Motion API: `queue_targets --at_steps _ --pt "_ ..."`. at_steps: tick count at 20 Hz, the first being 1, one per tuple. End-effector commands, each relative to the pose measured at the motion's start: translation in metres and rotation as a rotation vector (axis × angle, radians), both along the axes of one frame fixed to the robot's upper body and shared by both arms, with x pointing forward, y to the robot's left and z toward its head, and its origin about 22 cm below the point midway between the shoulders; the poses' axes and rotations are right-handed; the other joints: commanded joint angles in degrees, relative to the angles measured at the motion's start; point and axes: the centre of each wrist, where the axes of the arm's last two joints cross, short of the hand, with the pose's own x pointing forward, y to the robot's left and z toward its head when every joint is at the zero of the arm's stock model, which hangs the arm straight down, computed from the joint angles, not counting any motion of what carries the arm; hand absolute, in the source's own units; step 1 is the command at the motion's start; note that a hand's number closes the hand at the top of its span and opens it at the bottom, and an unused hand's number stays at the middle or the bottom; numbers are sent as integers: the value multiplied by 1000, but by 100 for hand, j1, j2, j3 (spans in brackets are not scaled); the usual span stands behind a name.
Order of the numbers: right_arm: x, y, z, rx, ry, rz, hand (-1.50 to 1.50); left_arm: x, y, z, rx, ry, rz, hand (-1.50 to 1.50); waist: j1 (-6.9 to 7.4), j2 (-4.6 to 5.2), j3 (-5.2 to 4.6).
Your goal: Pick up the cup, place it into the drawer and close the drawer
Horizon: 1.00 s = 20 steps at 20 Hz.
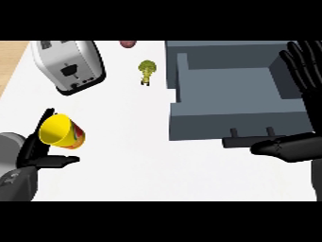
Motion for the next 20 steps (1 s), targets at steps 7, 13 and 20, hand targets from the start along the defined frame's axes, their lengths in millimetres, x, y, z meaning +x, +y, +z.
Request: queue_targets --at_steps 7,13,20 --pt "-2 4 -4 -13 -2 14 -150 16 -22 1 -231 -87 -138 150 -27 2 -3" --pt "10 2 -3 -13 6 5 -150 32 -28 13 145 -267 31 150 -45 43 -5" --pt "13 -16 -4 -7 11 -25 -150 21 -93 -18 83 -423 274 150 115 -28 15"
